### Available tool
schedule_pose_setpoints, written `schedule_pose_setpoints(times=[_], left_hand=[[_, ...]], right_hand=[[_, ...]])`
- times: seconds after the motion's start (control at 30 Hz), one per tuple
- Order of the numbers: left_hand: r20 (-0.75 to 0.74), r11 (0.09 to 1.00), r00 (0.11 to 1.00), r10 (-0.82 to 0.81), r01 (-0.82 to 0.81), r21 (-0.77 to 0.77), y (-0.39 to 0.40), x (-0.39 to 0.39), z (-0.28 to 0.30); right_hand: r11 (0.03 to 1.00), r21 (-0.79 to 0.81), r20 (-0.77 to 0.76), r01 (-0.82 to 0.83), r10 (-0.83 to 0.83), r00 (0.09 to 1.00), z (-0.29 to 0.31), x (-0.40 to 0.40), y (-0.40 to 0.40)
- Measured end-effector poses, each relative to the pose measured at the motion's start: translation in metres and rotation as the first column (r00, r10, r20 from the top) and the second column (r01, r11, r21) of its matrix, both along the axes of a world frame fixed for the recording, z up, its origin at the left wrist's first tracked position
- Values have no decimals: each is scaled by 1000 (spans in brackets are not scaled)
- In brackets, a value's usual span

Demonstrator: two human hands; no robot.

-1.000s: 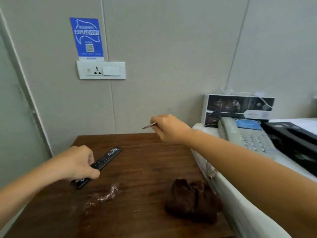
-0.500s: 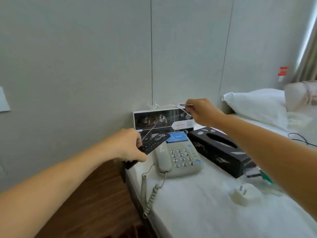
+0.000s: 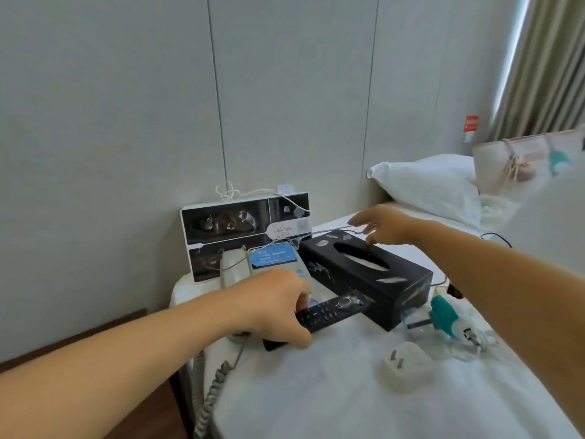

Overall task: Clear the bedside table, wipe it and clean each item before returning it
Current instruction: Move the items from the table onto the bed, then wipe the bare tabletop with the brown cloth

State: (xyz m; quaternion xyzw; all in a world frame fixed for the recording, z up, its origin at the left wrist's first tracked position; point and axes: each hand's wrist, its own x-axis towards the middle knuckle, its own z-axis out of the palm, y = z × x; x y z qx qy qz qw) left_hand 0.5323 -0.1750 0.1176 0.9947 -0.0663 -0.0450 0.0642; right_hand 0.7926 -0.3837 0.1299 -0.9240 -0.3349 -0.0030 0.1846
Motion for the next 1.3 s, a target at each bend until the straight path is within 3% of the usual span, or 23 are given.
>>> schedule_pose_setpoints(times=[0.3, 0.4, 0.5, 0.63, 0.8, 0.87, 1.03, 1.3], left_hand=[[-81, 997, 996, -30, 35, 67, -25, 6, -17], [-92, 988, 995, -41, 54, 147, -29, 5, -22], [-54, 982, 997, -54, 63, 179, -30, 2, -22], [51, 997, 999, -20, 16, 82, -22, -11, -9], [128, 997, 989, 80, -78, -15, 1, -40, 6], [148, 993, 982, 116, -113, -32, 10, -55, 12], [161, 982, 971, 178, -166, -87, 34, -111, 21], [188, 949, 930, 315, -303, -92, 85, -226, 2]], right_hand=[[986, -112, 181, 124, -102, 978, -2, 5, -31], [989, -42, 241, 142, -128, 962, 7, 1, -38], [998, 32, 254, 61, -67, 965, 17, -11, -35], [1000, -2, 309, 20, -18, 951, 23, -37, -27], [980, 182, 450, 76, -152, 880, 39, -81, -18], [981, 195, 442, -11, -78, 894, 43, -102, -15], [968, 50, 357, -244, 211, 910, 39, -175, 13], [841, -96, 233, -533, 540, 809, 2, -305, 90]])
